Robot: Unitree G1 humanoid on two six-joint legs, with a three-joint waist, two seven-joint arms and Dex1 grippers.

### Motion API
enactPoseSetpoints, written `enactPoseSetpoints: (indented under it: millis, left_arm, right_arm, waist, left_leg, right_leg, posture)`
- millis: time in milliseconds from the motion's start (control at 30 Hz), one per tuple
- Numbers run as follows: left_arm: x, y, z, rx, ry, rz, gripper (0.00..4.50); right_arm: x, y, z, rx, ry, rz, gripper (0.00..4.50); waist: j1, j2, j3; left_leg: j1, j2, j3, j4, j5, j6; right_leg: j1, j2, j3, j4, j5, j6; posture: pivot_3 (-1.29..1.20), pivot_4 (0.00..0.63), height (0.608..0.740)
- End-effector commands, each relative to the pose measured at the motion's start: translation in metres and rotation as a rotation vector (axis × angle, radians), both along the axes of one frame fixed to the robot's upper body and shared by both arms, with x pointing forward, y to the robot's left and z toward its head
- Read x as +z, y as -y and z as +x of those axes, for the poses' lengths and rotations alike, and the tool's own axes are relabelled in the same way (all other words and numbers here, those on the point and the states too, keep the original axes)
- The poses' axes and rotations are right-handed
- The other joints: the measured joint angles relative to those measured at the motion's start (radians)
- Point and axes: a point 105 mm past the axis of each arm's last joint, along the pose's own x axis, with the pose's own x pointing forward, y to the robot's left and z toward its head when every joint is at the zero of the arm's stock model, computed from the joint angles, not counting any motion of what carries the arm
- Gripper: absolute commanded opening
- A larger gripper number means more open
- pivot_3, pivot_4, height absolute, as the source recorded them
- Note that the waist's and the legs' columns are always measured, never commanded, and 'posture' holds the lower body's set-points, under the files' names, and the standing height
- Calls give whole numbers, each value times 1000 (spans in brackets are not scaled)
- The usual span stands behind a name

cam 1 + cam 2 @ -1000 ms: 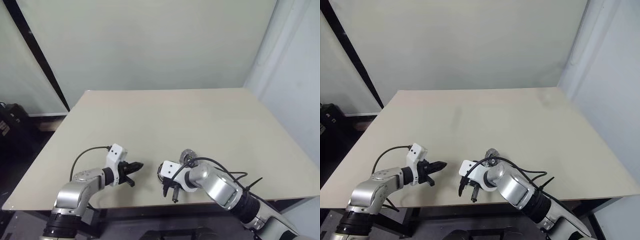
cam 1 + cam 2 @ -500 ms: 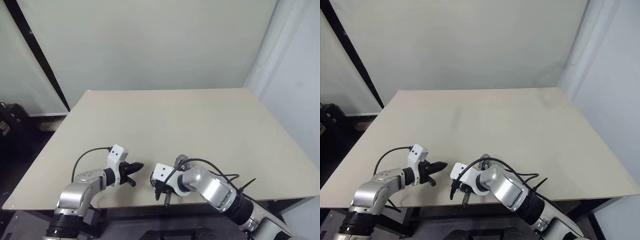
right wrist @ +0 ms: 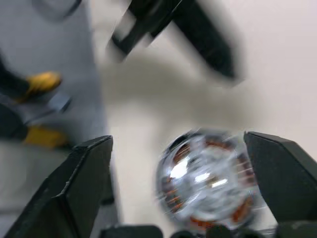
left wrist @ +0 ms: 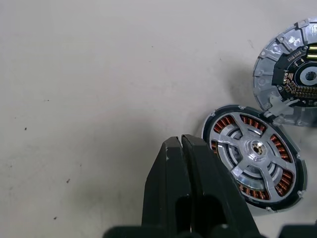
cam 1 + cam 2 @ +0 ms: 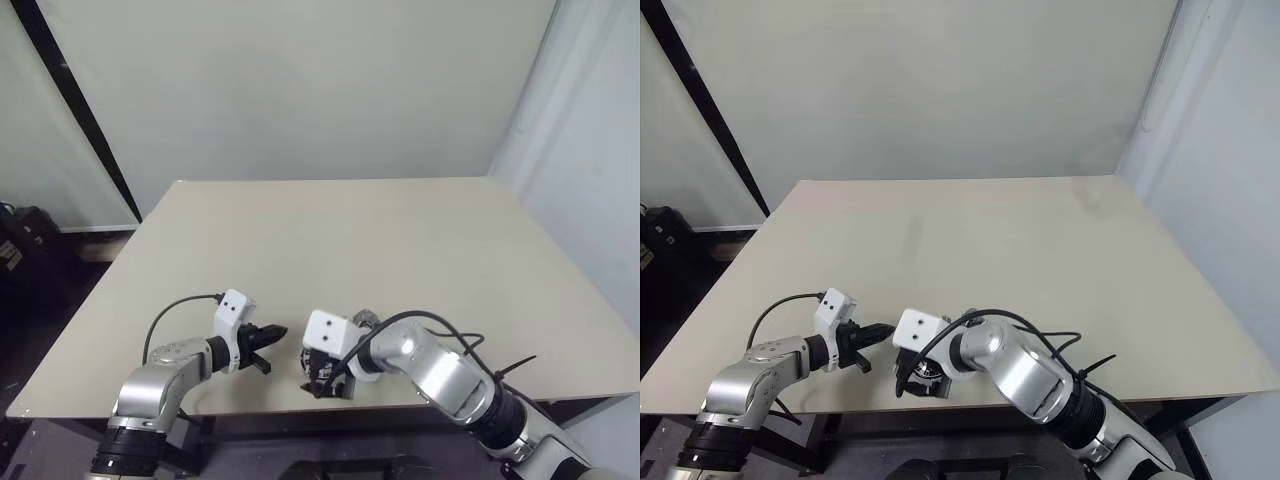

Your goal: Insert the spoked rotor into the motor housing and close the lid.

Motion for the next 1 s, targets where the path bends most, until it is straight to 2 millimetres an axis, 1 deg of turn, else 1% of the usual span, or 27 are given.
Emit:
enactPoseSetpoints:
  millis: [33,67,100,133,200,233,333,400,467,533,600,667,833,1000]
  left_arm:
    - [9,-1,4,-13,39,9,0]
    - [9,-1,4,-14,38,8,0]
    - [9,-1,4,-15,38,8,0]
    - [9,0,4,-16,38,8,0]
    - [9,0,4,-17,38,7,0]
    - [9,0,4,-18,38,7,0]
    - [9,0,4,-17,39,8,0]
    - [8,-1,4,-16,39,10,0]
    - [9,-2,4,-15,39,11,0]
    - [9,-3,4,-13,40,13,0]
    - [9,-3,3,-12,40,15,0]
    - [9,-4,3,-11,39,18,0]
    - [9,-6,2,-6,39,23,0]
    - [10,-7,1,-5,38,26,0]
  right_arm:
    - [42,16,29,-118,143,93,4447]
    - [49,24,39,-166,170,103,4447]
    - [53,30,45,-195,184,110,4447]
    - [57,40,55,-248,211,104,4447]
    - [60,61,72,-331,263,73,4447]
    - [61,68,77,-356,280,63,4447]
    - [56,103,95,-453,352,-44,4447]
    - [50,124,103,-489,399,-146,4447]
    - [39,142,106,-502,409,-247,4447]
    - [28,152,105,-498,396,-304,4447]
    - [19,152,100,-481,356,-312,4447]
    - [10,145,93,-452,298,-289,4447]
    - [-8,110,74,-385,163,-150,4447]
    - [-20,78,61,-356,78,-54,4447]
  waist:
    - [0,0,0]
    - [0,0,0]
    - [1,0,0]
    - [1,0,0]
    - [2,0,0]
    - [3,0,0]
    - [3,0,0]
    - [3,0,0]
    - [4,0,0]
    - [3,0,0]
    - [1,0,0]
    - [-2,0,0]
    - [-1,0,0]
    - [0,0,0]
  left_leg:
    - [0,0,0,0,0,0]
    - [0,0,0,0,0,0]
    - [0,0,0,0,0,0]
    - [0,0,1,0,0,0]
    - [0,0,1,0,0,0]
    - [0,-1,1,0,0,0]
    - [-1,-1,1,-1,0,0]
    - [-1,-1,2,-1,0,0]
    - [-2,-1,2,-1,0,0]
    - [-2,-1,3,-1,0,0]
    - [-2,0,3,-1,0,1]
    - [-2,0,4,-2,0,1]
    - [-2,0,3,-1,0,1]
    - [-2,0,2,0,0,1]
  right_leg:
    - [0,0,0,0,0,0]
    - [0,0,0,0,0,0]
    - [0,0,0,0,0,0]
    - [0,0,0,0,0,0]
    - [0,0,0,0,0,0]
    - [0,0,0,0,0,0]
    - [0,-1,0,0,0,0]
    - [0,-1,0,-1,0,0]
    - [0,-1,1,-1,0,0]
    - [0,-1,1,-1,0,0]
    - [0,-1,1,-1,0,0]
    - [0,-1,1,-1,0,0]
    - [0,-1,1,-1,0,0]
    - [1,-1,1,-1,0,0]
  posture:
    - [0,0,740]
    - [0,0,740]
    - [0,0,740]
    - [0,0,740]
    - [0,0,740]
    - [0,0,740]
    - [0,0,740]
    - [0,0,740]
    - [0,0,740]
    - [0,0,740]
    - [0,0,740]
    - [0,0,740]
    - [0,0,740]
    - [0,0,740]
